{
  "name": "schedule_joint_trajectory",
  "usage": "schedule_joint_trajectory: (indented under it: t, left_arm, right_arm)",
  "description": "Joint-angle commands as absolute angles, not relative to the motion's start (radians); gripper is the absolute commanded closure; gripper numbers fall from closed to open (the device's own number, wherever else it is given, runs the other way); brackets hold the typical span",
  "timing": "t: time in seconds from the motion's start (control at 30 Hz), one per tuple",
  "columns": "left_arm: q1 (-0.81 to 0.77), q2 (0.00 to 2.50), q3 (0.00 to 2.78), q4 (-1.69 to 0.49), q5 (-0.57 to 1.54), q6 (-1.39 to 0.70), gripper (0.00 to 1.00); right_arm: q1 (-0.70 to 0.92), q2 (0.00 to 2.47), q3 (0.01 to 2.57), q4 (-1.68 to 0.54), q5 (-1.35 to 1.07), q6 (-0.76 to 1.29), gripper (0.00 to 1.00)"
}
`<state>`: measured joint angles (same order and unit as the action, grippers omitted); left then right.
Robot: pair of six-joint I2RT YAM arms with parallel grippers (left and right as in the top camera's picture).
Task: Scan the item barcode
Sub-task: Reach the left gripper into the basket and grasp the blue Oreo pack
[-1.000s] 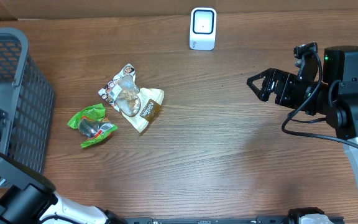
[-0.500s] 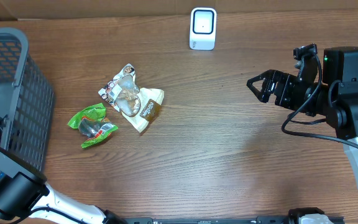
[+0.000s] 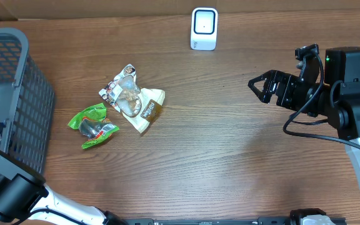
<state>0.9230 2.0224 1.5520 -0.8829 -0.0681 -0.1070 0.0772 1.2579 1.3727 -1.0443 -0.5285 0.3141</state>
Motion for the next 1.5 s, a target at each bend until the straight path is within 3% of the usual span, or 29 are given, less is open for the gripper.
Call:
schedule_joint_trajectory:
  t: [0.0,0.23,0.3,0.33,0.4,0.6,0.8,0.93,1.07,1.17,1.27,1.47]
  left_arm:
    - [0.907,2.053,1.613,-0.911,0.044,-0.135,0.96]
    - [0.902,2.053,1.785,-1.040,-0.012,-0.154,0.93]
    - [0.907,2.053,1.806,-1.063,-0.031,-0.167,0.54]
    - [0.910,2.053,1.806,-1.073,-0.037,-0.165,0.43]
    - [0.913,2.056,1.802,-1.090,-0.057,-0.167,0.34]
    - [0.916,2.060,1.728,-1.066,-0.108,-0.165,0.20]
    - [0.916,2.060,1.607,-1.002,-0.108,-0.165,0.18]
    - [0.916,2.060,1.533,-0.945,-0.108,-0.165,0.19]
    - [0.916,2.060,1.517,-0.929,-0.108,-0.165,0.34]
    - [0.916,2.060,1.517,-0.922,-0.104,-0.165,0.71]
    - [0.916,2.060,1.518,-0.917,-0.085,-0.166,0.96]
    - [0.916,2.060,1.642,-0.978,0.151,-0.211,0.96]
  right_arm:
    - [0.072,1.255,1.398,-1.043,-0.536,0.314,0.00]
    - [0.072,1.255,1.398,-1.044,-0.536,0.314,0.00]
    - [0.072,1.255,1.398,-1.045,-0.536,0.314,0.00]
    - [0.072,1.255,1.398,-1.046,-0.535,0.308,0.00]
    - [0.072,1.255,1.398,-1.051,-0.525,0.307,0.00]
    - [0.072,1.255,1.395,-1.066,-0.514,0.307,0.00]
    - [0.072,1.255,1.395,-1.081,-0.514,0.307,0.00]
    - [0.072,1.255,1.395,-1.094,-0.514,0.307,0.00]
    - [0.072,1.255,1.395,-1.096,-0.514,0.307,0.00]
    - [0.072,1.255,1.395,-1.095,-0.514,0.307,0.00]
    - [0.072,1.255,1.395,-1.096,-0.514,0.307,0.00]
    - [0.072,1.255,1.395,-1.094,-0.514,0.307,0.00]
